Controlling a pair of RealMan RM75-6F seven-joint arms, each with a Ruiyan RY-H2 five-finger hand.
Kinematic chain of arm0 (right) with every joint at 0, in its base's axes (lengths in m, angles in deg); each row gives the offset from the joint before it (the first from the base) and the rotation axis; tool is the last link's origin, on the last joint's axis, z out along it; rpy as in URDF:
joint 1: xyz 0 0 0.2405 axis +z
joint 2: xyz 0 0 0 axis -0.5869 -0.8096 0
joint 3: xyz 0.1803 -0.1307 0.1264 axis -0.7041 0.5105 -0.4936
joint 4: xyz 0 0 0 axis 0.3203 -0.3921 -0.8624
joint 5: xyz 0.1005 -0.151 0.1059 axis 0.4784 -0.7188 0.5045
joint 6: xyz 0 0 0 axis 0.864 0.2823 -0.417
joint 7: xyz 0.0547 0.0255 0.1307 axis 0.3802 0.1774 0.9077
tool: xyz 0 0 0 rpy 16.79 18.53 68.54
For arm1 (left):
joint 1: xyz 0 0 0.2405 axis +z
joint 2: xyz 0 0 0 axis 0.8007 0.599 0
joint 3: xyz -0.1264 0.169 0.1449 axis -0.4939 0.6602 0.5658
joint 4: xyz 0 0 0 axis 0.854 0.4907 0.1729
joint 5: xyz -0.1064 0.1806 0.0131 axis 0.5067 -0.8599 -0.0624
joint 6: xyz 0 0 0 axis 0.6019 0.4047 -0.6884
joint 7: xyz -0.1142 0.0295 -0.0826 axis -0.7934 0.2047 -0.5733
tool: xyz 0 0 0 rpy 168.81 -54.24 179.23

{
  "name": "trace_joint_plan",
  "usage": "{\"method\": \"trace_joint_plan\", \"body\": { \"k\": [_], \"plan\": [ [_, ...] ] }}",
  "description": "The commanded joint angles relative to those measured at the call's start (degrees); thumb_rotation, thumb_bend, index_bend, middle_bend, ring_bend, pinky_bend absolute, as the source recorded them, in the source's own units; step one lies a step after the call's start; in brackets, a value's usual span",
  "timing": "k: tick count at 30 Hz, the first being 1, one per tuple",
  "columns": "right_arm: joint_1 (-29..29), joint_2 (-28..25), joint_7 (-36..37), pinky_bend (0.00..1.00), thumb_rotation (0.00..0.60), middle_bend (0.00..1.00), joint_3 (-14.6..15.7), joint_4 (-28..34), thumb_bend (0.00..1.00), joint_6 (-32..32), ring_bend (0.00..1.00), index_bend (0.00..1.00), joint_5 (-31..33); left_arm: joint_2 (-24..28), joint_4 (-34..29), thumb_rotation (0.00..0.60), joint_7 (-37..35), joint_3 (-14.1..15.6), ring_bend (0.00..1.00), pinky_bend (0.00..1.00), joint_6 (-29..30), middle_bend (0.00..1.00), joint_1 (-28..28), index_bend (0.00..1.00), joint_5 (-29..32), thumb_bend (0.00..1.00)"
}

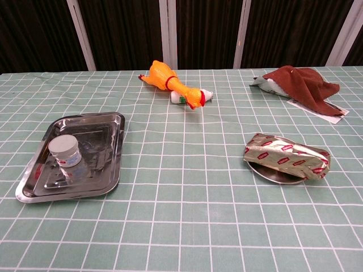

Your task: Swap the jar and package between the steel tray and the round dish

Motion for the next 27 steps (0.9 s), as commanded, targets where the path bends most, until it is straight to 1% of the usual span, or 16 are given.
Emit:
{"method": "trace_joint_plan", "body": {
  "k": [1, 11, 16, 20, 21, 23, 27],
  "plan": [
    [0.0, 0.0, -0.2, 0.00, 0.600, 0.03, 0.0, 0.1, 0.09, 0.0, 0.00, 0.00, 0.0, -0.1, -0.2, 0.600, 0.4, -0.1, 0.00, 0.03, 0.3, 0.00, 0.2, 0.15, 0.2, 0.07],
    [-0.3, -0.1, -0.5, 0.00, 0.600, 0.03, 0.2, 0.9, 0.09, -0.4, 0.00, 0.00, -0.3, 0.0, -0.7, 0.600, -0.5, 0.2, 0.00, 0.03, 0.3, 0.00, 0.1, 0.15, -0.7, 0.07],
    [-0.7, -0.1, -1.1, 0.00, 0.600, 0.03, -0.1, 1.8, 0.09, -0.6, 0.00, 0.00, 1.0, 0.2, -0.6, 0.600, -0.2, 0.3, 0.00, 0.03, -1.1, 0.00, -0.3, 0.15, 0.2, 0.07],
    [-0.8, -0.2, -1.2, 0.00, 0.600, 0.03, -0.1, 2.0, 0.09, -0.5, 0.00, 0.00, 1.1, 1.1, -1.8, 0.600, -0.6, 0.3, 0.00, 0.03, -2.1, 0.00, -0.9, 0.15, -0.3, 0.05],
    [-0.8, -0.2, -1.1, 0.00, 0.600, 0.03, -0.1, 2.0, 0.09, -0.6, 0.00, 0.00, 1.1, 1.6, -2.7, 0.600, -0.8, 0.2, 0.00, 0.03, -2.9, 0.00, -1.5, 0.15, -0.4, 0.04],
    [-0.9, 0.1, -1.4, 0.00, 0.600, 0.03, -0.2, 1.8, 0.09, -0.6, 0.00, 0.00, 1.4, 4.4, -7.0, 0.600, 1.1, -1.1, 0.00, 0.03, -7.0, 0.00, -4.5, 0.15, 0.6, 0.03],
    [-1.0, 0.6, -2.6, 0.00, 0.600, 0.03, -0.3, 1.9, 0.09, -0.2, 0.00, 0.00, 2.5, 9.2, -15.5, 0.600, 10.2, -3.8, 0.00, 0.03, -15.1, 0.00, -10.3, 0.15, 5.1, 0.03]
  ]
}}
